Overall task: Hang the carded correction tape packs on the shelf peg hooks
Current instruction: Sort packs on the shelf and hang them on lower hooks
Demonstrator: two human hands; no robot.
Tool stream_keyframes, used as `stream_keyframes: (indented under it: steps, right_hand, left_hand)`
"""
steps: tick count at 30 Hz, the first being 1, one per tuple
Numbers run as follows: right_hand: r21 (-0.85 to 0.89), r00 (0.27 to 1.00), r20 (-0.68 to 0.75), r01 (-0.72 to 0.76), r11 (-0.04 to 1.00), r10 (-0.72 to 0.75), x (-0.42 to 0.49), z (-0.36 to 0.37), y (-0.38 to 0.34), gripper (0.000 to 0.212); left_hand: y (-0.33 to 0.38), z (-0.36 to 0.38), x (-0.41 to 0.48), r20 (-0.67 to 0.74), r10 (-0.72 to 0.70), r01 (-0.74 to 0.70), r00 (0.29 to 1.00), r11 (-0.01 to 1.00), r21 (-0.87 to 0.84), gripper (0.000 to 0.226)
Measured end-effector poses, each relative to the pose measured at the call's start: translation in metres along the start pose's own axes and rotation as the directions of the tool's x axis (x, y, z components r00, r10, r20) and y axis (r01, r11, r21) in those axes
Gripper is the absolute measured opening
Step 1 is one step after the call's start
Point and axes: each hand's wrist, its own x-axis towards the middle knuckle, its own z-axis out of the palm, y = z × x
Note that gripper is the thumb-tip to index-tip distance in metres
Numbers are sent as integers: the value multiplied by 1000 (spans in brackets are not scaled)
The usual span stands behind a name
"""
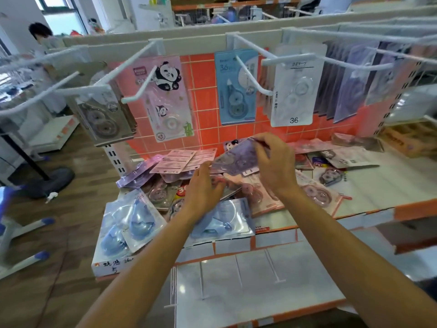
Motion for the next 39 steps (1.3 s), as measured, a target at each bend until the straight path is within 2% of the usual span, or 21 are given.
stream_keyframes:
  steps: [4,7,10,12,16,18,21,25,31,33,36,39]
  right_hand:
    - [155,980,-2,-196,968,199,6,-12,2,14]
    - [323,944,7,-314,893,330,6,-14,6,12]
    - [464,871,76,-462,756,485,6,-9,6,10]
    - [516,810,116,-544,661,575,4,-3,8,12]
    - [621,680,246,-657,427,691,-6,4,10,17]
    - [693,642,299,-655,303,706,-11,5,10,19]
    - [777,586,340,-615,132,735,-17,4,8,22]
    - [818,528,399,-574,-31,749,-25,4,9,35]
    - [824,483,386,-564,-58,786,-25,-24,15,26]
    - [784,463,360,-621,7,810,-25,-35,23,22]
    - [741,454,327,-667,72,829,-24,-49,39,21]
    - [703,483,304,-695,149,821,-22,-67,51,25]
  left_hand:
    - [2,0,1,30,-146,149,989,951,-271,59]
    - [0,-2,0,98,-284,294,954,820,-491,60]
    - [2,-4,-1,167,-278,324,946,809,-491,30]
    - [6,-4,-3,210,-286,354,935,734,-579,11]
    - [13,-8,-7,171,-288,296,942,476,-828,14]
    - [17,-8,-6,155,-267,259,951,416,-872,16]
    - [26,2,-5,186,-224,266,957,416,-869,13]
    - [48,26,-6,189,-167,247,968,494,-834,13]
    - [68,61,-6,178,-128,220,976,587,-779,18]
    - [77,70,-7,186,-104,210,977,601,-771,15]
    - [93,80,-9,212,-77,215,974,600,-770,23]
    - [100,87,-9,218,-46,192,975,669,-718,23]
